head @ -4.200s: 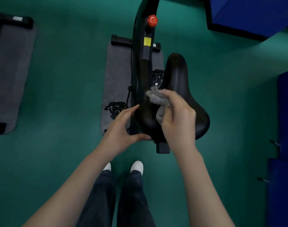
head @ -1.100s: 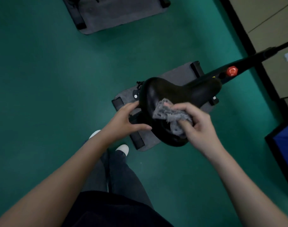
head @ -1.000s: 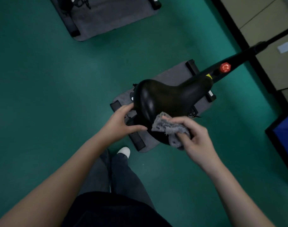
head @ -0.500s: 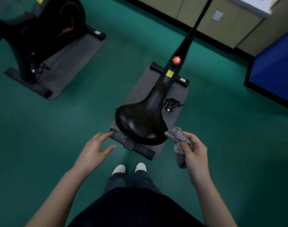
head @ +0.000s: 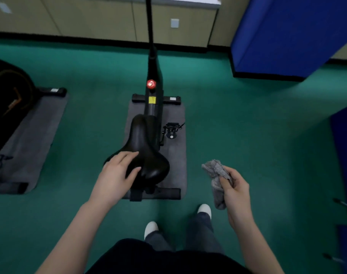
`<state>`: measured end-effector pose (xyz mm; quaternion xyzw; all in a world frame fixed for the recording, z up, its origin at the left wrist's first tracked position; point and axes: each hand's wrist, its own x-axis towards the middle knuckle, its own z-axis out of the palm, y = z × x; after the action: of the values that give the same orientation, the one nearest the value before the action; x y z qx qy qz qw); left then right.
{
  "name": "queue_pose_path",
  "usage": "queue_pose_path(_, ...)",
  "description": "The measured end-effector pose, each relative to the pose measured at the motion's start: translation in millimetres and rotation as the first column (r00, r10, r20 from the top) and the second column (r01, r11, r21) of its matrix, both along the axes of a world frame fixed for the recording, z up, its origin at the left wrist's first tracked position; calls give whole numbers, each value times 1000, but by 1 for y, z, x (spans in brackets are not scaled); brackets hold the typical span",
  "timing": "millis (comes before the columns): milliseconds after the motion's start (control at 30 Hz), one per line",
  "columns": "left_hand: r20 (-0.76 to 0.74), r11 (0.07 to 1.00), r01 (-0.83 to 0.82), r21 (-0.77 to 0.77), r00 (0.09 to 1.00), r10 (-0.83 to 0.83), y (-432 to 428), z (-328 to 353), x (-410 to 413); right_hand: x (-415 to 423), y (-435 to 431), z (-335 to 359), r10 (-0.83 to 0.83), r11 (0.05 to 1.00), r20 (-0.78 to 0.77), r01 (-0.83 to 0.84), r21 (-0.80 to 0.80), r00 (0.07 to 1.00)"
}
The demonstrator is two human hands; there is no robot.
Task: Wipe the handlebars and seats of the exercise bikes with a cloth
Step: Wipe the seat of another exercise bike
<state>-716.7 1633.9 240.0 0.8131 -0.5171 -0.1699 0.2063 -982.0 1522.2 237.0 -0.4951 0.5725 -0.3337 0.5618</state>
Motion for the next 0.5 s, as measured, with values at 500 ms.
queue_pose_path(500, 188, 913, 320, 252, 910, -370, -201, -14, -202, -192, -137, 6, -280, 949, 30, 272, 162, 960)
